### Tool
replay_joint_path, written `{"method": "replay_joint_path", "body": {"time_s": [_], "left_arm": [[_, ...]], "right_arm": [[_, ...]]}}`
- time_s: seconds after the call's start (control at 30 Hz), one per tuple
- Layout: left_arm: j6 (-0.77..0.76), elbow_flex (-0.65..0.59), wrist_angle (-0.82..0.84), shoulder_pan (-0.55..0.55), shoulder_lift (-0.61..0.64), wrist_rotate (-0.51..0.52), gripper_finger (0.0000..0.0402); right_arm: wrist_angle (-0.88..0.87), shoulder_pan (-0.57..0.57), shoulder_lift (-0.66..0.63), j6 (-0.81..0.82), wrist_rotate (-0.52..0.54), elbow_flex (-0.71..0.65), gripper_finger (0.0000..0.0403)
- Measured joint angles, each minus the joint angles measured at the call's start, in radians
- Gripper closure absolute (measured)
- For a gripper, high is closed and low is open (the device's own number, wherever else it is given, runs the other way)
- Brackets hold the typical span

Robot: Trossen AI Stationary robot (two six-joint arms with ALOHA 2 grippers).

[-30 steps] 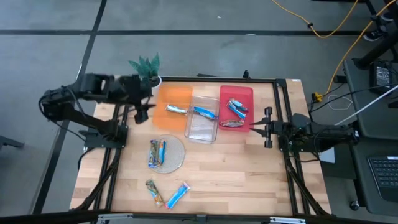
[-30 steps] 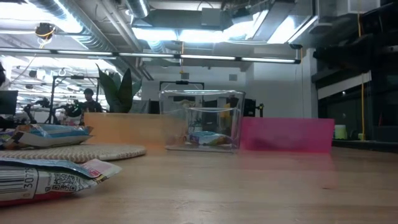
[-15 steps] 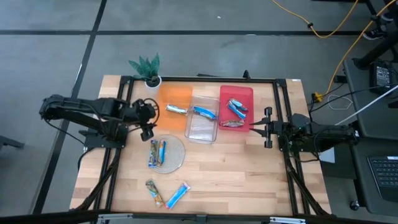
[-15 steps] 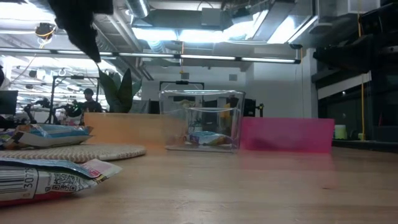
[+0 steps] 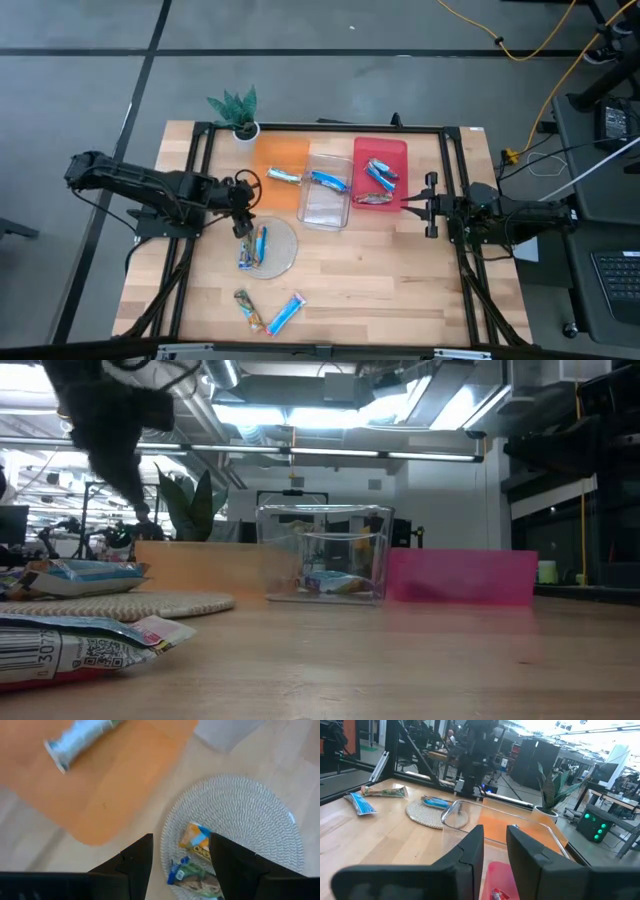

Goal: Pick and place Granola Bars by type
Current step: Put the blue granola bar into the transparent bin

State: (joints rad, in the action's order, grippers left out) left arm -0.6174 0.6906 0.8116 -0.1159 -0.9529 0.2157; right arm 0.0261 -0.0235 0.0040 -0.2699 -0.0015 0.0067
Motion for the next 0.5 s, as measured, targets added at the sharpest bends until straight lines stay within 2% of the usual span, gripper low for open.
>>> {"method": "replay_joint_path", "body": {"time_s": [0.3, 0.5], "left_arm": [[-0.236, -0.100, -0.034, -0.094, -0.007, -0.001, 0.0220], [-0.304, -0.111, -0.032, -0.171, -0.007, 0.027, 0.0220]], "right_arm": [[0.000, 0.000, 0.000, 0.000, 0.000, 0.000, 0.0315], [0.000, 0.000, 0.000, 0.000, 0.000, 0.000, 0.0315]]}}
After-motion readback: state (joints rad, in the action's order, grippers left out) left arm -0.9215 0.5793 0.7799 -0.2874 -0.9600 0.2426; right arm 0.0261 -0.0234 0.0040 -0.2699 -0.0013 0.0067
